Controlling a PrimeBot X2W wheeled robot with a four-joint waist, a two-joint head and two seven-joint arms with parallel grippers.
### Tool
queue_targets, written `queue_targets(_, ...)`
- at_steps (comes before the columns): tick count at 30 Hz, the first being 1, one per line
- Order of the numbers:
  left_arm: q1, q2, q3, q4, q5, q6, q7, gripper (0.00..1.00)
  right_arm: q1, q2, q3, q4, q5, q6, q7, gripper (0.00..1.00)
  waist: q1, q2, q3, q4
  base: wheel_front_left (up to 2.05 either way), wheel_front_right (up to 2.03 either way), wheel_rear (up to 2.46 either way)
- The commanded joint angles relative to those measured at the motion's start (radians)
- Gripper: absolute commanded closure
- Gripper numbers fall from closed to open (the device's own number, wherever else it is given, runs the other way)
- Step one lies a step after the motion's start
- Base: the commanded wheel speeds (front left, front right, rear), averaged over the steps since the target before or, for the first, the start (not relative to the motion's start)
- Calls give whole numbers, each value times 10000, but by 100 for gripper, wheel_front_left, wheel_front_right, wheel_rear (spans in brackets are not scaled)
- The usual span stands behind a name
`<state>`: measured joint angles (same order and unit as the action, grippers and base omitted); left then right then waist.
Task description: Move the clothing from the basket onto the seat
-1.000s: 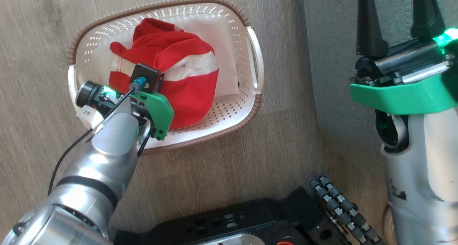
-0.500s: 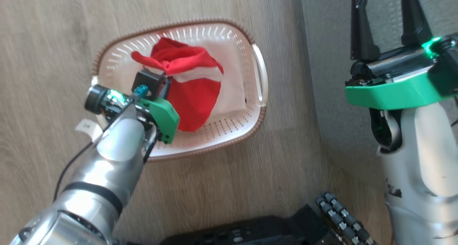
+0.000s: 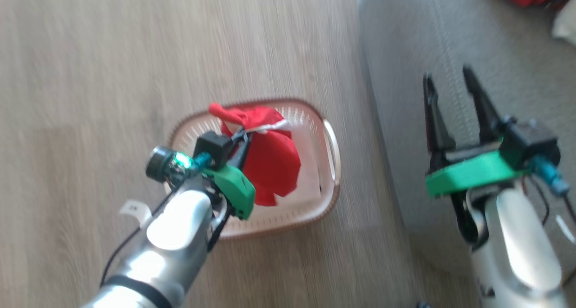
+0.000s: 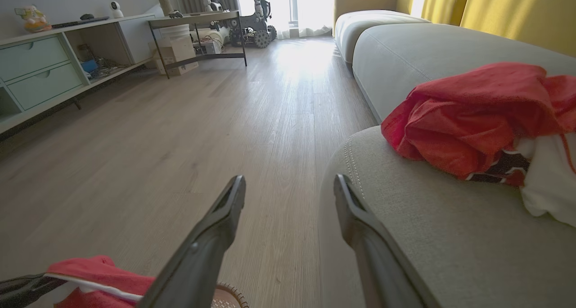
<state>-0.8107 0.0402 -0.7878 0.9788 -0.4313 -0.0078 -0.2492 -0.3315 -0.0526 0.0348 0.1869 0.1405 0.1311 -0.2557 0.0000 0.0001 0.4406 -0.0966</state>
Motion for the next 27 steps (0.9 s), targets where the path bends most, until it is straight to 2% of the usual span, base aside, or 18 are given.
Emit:
queue_targets(1, 286, 158, 359, -570, -80, 87, -124, 100, 508, 24, 88, -78, -93, -4, -61, 0, 0, -1, -1601, 390, 0, 0, 0)
queue_targets(12, 1263, 600, 588, -2294, -229, 295, -57, 100, 2065, 24, 2, 719, -58, -4, -61, 0, 0, -1, -4220, 848, 0, 0, 0)
queue_targets(20, 1607, 809, 644, -3434, -460, 511, 453, 100, 2508, 24, 248, 939, 65, -4, -61, 0, 0, -1, -4943, 1047, 0, 0, 0)
queue_targets(27, 1654, 1107, 730, -4434, -572, 729, 886, 100, 2689, 24, 978, 1027, 206, -4, -61, 0, 0, -1, -5270, 1162, 0, 0, 0)
